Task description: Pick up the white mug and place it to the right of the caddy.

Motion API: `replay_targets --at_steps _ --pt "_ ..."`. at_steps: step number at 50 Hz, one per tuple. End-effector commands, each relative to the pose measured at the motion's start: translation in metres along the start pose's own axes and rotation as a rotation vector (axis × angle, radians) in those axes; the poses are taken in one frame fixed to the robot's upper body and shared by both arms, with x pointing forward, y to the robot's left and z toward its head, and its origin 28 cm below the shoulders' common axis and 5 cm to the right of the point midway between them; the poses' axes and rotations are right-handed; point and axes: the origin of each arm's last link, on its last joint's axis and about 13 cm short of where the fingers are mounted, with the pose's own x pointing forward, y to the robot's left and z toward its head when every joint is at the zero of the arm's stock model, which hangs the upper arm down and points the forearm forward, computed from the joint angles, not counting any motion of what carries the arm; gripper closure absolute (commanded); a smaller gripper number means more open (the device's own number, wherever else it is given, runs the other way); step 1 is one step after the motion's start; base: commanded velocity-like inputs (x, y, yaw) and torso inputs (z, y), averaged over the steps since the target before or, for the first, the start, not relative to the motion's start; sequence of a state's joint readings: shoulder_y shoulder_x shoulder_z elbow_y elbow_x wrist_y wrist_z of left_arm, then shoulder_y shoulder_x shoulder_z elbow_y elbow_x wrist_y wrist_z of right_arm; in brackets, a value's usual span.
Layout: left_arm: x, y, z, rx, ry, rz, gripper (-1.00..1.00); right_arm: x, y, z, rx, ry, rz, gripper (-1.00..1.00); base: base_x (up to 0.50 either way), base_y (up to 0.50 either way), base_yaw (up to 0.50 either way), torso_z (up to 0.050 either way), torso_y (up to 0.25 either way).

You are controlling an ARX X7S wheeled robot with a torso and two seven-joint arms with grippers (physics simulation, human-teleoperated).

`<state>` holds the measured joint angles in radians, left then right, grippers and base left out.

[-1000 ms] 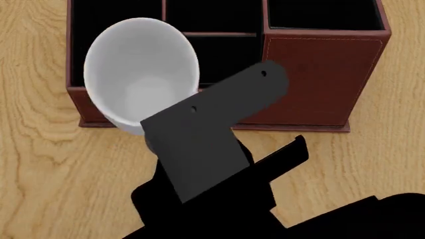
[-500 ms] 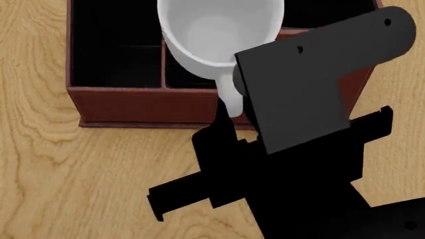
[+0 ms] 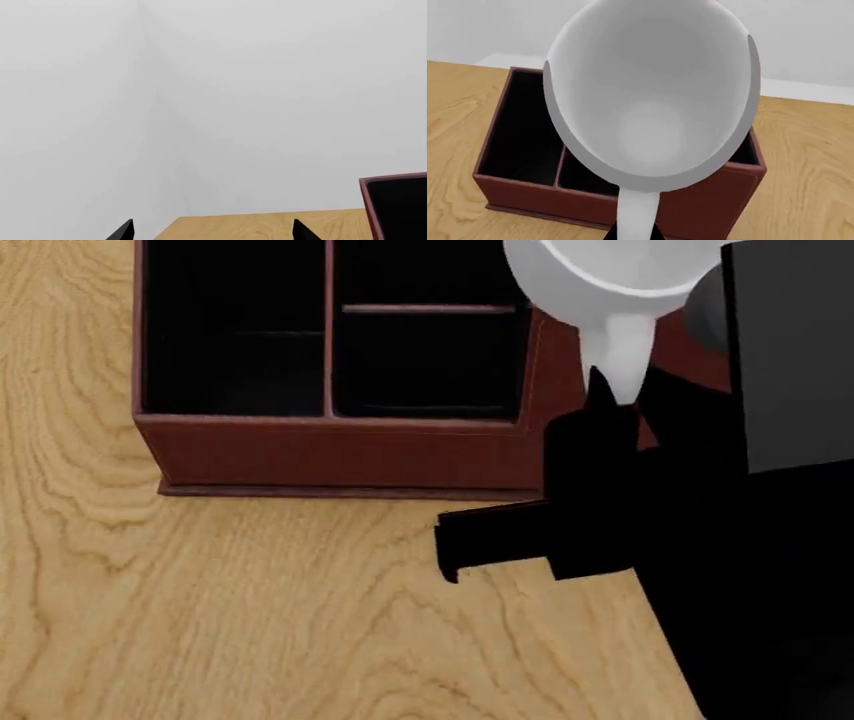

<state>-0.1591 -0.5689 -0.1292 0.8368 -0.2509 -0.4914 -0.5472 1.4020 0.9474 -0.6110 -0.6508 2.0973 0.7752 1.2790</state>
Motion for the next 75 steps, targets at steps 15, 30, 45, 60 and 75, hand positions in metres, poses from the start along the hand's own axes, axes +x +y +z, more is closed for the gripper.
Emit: replay_targets --at_steps 15,30,45,60,75 --pt "0.002 -0.004 -0.001 -0.009 -0.001 -0.013 -1.0 -0.004 -0.025 0.002 0.066 -0.035 -0.178 1.0 0.0 0.0 0.0 0.0 0.001" --pt "0.004 -0.007 -0.002 -0.011 -0.001 -0.021 -1.0 -0.006 -0.042 -0.002 0.092 -0.054 -0.294 1.0 0.0 0.0 0.0 0.0 0.001" --pt "0.004 -0.008 -0.007 -0.016 0.006 -0.021 -1.0 -0.003 -0.058 -0.005 0.121 -0.066 -0.416 1.0 0.0 0.0 0.0 0.0 0.001" --pt "0.002 -0.006 -0.009 -0.016 0.012 -0.02 -1.0 0.012 -0.065 -0.01 0.126 -0.059 -0.477 1.0 0.0 0.0 0.0 0.0 0.001" --pt "0.004 -0.004 -0.008 -0.016 0.018 -0.017 -1.0 0.035 -0.074 -0.016 0.163 -0.045 -0.529 1.0 0.0 0.0 0.0 0.0 0.001"
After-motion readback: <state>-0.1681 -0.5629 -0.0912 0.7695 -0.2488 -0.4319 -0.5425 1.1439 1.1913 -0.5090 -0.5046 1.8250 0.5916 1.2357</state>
